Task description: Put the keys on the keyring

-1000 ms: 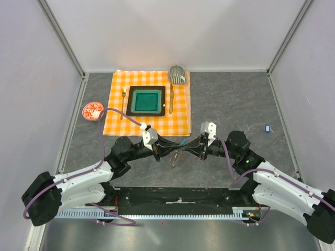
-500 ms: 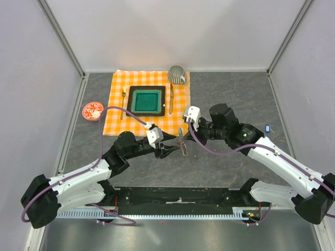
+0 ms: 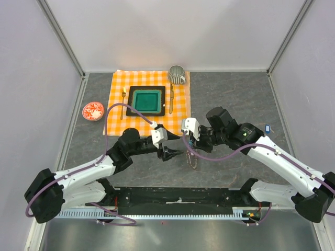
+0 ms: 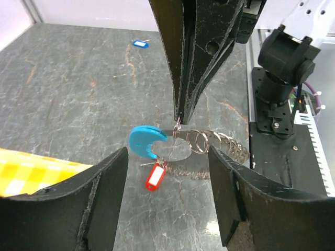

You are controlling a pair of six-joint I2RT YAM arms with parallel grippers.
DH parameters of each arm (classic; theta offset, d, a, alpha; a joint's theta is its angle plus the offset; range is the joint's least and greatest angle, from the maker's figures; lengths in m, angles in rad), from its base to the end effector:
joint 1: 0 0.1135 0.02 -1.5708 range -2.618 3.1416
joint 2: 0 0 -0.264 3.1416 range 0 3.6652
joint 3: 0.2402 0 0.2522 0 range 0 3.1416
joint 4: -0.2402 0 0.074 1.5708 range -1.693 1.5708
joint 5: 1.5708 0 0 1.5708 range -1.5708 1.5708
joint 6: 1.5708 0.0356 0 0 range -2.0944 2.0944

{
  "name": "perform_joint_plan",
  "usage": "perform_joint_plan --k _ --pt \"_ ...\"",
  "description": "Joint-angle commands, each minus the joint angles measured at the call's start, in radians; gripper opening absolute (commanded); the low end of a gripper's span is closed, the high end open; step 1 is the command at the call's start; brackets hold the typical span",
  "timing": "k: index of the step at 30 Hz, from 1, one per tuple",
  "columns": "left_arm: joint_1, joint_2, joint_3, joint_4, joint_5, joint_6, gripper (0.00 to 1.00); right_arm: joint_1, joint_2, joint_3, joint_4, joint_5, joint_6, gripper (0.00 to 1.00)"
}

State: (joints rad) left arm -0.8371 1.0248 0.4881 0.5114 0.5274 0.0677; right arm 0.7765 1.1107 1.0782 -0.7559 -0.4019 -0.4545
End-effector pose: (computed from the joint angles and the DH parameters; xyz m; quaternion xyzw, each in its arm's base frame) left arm 0.1399 -0.1820 0.2628 0.4658 0.5422 -0.4259 0.5547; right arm 0.1506 0.1675 0.3263 -0.5851 0.6957 0.2420 0.3392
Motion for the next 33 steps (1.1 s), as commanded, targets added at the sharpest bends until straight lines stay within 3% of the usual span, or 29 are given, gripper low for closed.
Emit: perform_joint_plan --k 1,4,11,19,33 --pt "0.004 0.05 0.066 0.085 0.105 -0.009 0.67 0.007 -0.032 0.048 0.013 -0.051 -0.044 0.0" --pt "0.004 0.076 0.087 0.082 0.14 -0.012 0.59 0.009 -0.041 0.042 0.016 -0.052 -0.042 0.0" --pt "0.003 0.126 0.125 0.07 0.184 -0.023 0.54 0.01 -0.049 0.023 0.03 -0.066 -0.044 0.0" --pt "0.003 0.167 0.17 0.006 0.217 -0.022 0.37 0.015 -0.058 0.02 0.04 -0.074 -0.044 0.0" --pt "0.001 0.199 0.202 -0.053 0.238 -0.026 0.31 0.018 -0.066 0.009 0.052 -0.081 -0.038 0.0"
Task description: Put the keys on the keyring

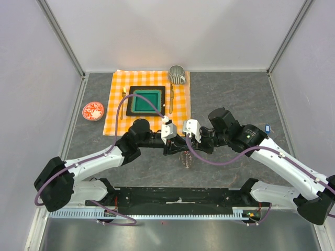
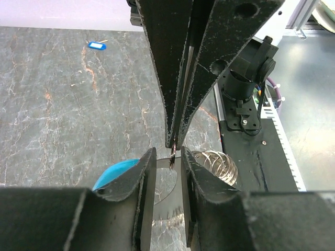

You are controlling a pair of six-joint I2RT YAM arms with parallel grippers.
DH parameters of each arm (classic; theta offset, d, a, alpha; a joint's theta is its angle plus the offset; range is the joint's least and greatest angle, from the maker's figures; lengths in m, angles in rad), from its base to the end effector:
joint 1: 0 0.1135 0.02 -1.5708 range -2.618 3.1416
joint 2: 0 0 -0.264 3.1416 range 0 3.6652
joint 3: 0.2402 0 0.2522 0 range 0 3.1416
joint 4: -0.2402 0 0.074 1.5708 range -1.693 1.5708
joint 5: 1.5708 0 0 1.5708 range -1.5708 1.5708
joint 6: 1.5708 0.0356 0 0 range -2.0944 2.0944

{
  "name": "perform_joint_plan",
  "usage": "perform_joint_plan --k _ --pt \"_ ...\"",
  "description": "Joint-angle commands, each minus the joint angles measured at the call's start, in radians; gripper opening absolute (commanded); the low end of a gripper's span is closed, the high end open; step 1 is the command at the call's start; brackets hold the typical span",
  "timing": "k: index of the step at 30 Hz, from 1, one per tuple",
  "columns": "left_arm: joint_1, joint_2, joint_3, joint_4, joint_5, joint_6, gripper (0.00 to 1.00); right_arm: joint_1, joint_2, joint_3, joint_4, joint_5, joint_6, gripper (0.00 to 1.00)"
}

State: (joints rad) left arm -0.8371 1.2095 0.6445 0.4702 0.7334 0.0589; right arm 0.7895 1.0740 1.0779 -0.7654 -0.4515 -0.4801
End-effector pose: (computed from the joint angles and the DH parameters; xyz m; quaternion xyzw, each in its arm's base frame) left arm 0.1602 -0.2133 0.2705 0.5166 0.5180 -0.4837 0.4805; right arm 0.1408 0.1640 0.3334 -0.6022 0.6691 0.2624 0.3474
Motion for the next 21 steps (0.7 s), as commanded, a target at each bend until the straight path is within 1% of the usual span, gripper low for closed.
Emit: perform_joint_plan --k 1,8,10,11,13,14,16,17,20,21 --pt "0.001 0.018 0.05 -0.016 0.034 -0.018 0.31 0.007 -0.032 0.008 0.061 -0.03 -0.011 0.0" --pt "0.001 0.032 0.078 -0.051 0.041 -0.019 0.31 0.007 -0.029 0.004 0.063 -0.03 -0.012 0.0" --pt "0.001 0.033 0.084 -0.062 0.043 -0.019 0.29 0.007 -0.028 0.002 0.063 -0.03 -0.012 0.0" --pt "0.001 0.035 0.086 -0.065 0.043 -0.019 0.24 0.007 -0.029 0.001 0.066 -0.029 -0.012 0.0" --pt "0.003 0.038 0.092 -0.076 0.044 -0.019 0.19 0.007 -0.031 -0.001 0.066 -0.026 -0.011 0.0" --pt "0.001 0.041 0.095 -0.09 0.044 -0.016 0.15 0.008 -0.034 -0.001 0.064 -0.024 -0.012 0.0" --pt "0.003 0.044 0.103 -0.105 0.046 -0.014 0.1 0.008 -0.037 -0.001 0.066 -0.024 -0.011 0.0" --pt "0.001 0.045 0.106 -0.117 0.043 -0.013 0.02 0.008 -0.037 -0.001 0.066 -0.024 -0.011 0.0" --pt "0.003 0.041 0.109 -0.124 0.031 -0.007 0.02 0.008 -0.04 -0.006 0.072 -0.009 -0.002 0.0" --pt "0.001 0.035 0.1 -0.117 0.021 -0.007 0.02 0.007 -0.051 -0.009 0.078 0.014 0.018 0.01"
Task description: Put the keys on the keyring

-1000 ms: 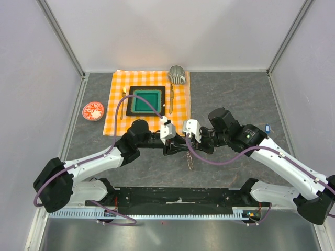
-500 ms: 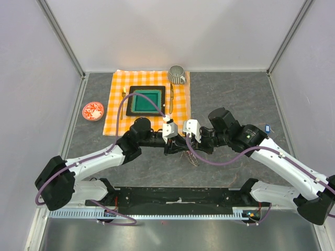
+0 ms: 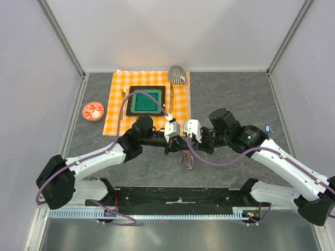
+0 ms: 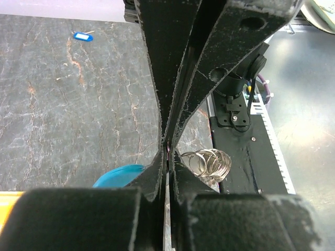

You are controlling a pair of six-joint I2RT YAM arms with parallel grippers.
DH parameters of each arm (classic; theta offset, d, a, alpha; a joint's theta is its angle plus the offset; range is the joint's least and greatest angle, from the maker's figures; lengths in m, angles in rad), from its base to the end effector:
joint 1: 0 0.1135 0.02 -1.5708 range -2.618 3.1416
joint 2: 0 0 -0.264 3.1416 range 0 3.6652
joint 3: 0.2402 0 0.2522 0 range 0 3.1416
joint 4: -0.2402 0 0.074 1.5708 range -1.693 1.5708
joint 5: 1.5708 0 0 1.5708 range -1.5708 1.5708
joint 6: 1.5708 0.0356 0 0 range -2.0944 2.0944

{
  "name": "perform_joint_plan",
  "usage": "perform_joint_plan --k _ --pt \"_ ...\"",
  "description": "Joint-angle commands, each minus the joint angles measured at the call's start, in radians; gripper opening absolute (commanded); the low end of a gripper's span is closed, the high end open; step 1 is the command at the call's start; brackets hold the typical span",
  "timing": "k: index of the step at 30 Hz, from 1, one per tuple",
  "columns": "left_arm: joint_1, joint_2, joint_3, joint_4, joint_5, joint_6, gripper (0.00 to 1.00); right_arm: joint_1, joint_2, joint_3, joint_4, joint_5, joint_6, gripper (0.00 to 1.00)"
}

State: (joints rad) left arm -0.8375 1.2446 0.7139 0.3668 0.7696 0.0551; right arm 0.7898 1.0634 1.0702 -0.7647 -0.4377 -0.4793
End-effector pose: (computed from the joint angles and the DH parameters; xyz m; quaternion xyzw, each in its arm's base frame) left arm 0.1658 -0.2211 0.2751 0.5241 0.5328 -0.4932 0.4451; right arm 0.1395 0.1622 0.3329 -0.6006 0.6712 0.2567 0.3504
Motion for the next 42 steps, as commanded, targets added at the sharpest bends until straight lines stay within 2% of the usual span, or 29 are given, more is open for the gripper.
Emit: perform_joint_plan --k 1,2,4,5,7,9,11,13,15,18,22,27,31,33,38,42 --pt "0.002 -0.01 0.021 -0.005 -0.038 -0.004 0.02 0.008 -0.049 -0.009 0.087 0.016 0.028 0.03" --pt "0.002 -0.02 0.006 0.01 -0.05 -0.009 0.02 0.008 -0.059 -0.013 0.103 0.025 0.044 0.13" --pt "0.002 -0.063 -0.051 0.087 -0.096 -0.02 0.02 0.006 -0.091 -0.029 0.12 0.059 0.077 0.23" --pt "0.002 -0.08 -0.074 0.121 -0.113 -0.024 0.02 0.006 -0.104 -0.036 0.145 0.079 0.093 0.31" --pt "0.002 -0.121 -0.152 0.228 -0.174 -0.029 0.02 0.006 -0.146 -0.059 0.169 0.147 0.137 0.39" --pt "0.002 -0.181 -0.218 0.289 -0.232 -0.021 0.02 0.003 -0.175 -0.069 0.188 0.188 0.165 0.53" --pt "0.005 -0.223 -0.247 0.288 -0.262 -0.015 0.02 -0.001 -0.186 -0.081 0.202 0.252 0.215 0.69" --pt "0.003 -0.243 -0.254 0.258 -0.274 -0.009 0.02 -0.004 -0.189 -0.096 0.218 0.333 0.275 0.79" --pt "0.002 -0.269 -0.264 0.251 -0.267 -0.011 0.02 -0.011 -0.183 -0.105 0.229 0.382 0.309 0.84" --pt "0.003 -0.307 -0.278 0.247 -0.266 -0.006 0.02 -0.029 -0.172 -0.124 0.263 0.459 0.386 0.98" --pt "0.003 -0.341 -0.219 0.095 -0.27 0.038 0.02 -0.09 -0.161 -0.15 0.321 0.54 0.476 0.98" --pt "0.002 -0.387 -0.101 -0.179 -0.259 0.123 0.02 -0.317 -0.126 -0.154 0.338 0.501 0.625 0.98" --pt "0.002 -0.421 -0.028 -0.388 -0.263 0.234 0.02 -0.405 -0.118 -0.165 0.335 0.652 0.698 0.98" --pt "0.003 -0.436 0.001 -0.472 -0.291 0.255 0.02 -0.441 -0.121 -0.17 0.332 0.68 0.715 0.98" --pt "0.002 -0.488 0.007 -0.529 -0.36 0.238 0.02 -0.655 -0.103 -0.177 0.306 0.723 0.763 0.98" --pt "0.003 -0.52 0.018 -0.574 -0.42 0.216 0.02 -0.776 -0.048 -0.188 0.314 0.807 0.789 0.93"
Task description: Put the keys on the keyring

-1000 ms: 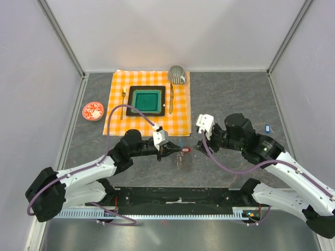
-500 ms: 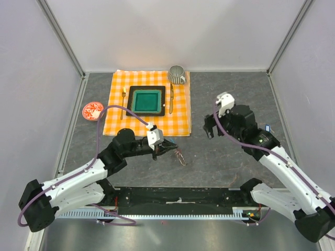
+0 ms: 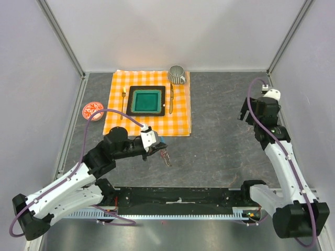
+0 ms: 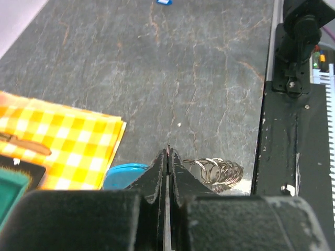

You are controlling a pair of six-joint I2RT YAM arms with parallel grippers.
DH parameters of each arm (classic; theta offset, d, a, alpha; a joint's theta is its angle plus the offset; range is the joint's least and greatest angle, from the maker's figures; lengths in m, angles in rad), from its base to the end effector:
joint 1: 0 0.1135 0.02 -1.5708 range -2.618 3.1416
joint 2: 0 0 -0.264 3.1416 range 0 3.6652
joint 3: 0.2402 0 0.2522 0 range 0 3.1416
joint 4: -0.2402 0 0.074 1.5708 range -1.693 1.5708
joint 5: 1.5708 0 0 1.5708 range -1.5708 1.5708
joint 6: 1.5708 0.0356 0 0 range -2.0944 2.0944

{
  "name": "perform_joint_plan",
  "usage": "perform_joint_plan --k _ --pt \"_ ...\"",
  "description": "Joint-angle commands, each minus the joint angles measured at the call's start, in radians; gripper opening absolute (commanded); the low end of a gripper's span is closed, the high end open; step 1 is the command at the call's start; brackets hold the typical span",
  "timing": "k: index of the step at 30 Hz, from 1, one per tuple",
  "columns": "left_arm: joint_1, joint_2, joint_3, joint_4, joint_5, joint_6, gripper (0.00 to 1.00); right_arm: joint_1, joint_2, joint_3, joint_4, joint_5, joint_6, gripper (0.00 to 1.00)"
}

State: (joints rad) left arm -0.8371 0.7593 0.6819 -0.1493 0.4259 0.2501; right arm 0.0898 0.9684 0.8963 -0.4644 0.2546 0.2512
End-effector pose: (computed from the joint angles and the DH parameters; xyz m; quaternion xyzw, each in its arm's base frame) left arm 0.1103 -0.1443 0.3122 0.5082 0.5866 -0.3344 0.5347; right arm 0.2122 0.0101 0.3178 0.1321 0.8543 -0.0255 0.5020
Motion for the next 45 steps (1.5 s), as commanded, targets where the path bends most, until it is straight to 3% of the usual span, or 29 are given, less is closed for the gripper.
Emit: perform_joint_plan --k 1,6,10,18,28,45 --pt "0.003 -0.037 0.054 -0.065 -0.081 0.021 0.02 -0.117 0.065 -0.019 0.029 0.124 0.056 0.92" --pt "0.003 -0.029 0.074 -0.116 -0.191 0.028 0.02 -0.251 0.223 0.001 0.064 0.159 0.129 0.86" --pt "0.003 -0.032 0.077 -0.136 -0.245 0.009 0.02 -0.298 0.349 0.059 0.113 0.259 0.149 0.73" --pt "0.004 -0.049 0.061 -0.127 -0.323 0.015 0.02 -0.337 0.653 0.216 0.089 0.272 0.21 0.49" --pt "0.013 -0.038 0.05 -0.116 -0.348 0.023 0.02 -0.341 0.9 0.408 -0.003 0.382 0.284 0.41" --pt "0.029 -0.029 0.047 -0.113 -0.331 0.023 0.02 -0.363 1.027 0.467 -0.02 0.353 0.273 0.34"
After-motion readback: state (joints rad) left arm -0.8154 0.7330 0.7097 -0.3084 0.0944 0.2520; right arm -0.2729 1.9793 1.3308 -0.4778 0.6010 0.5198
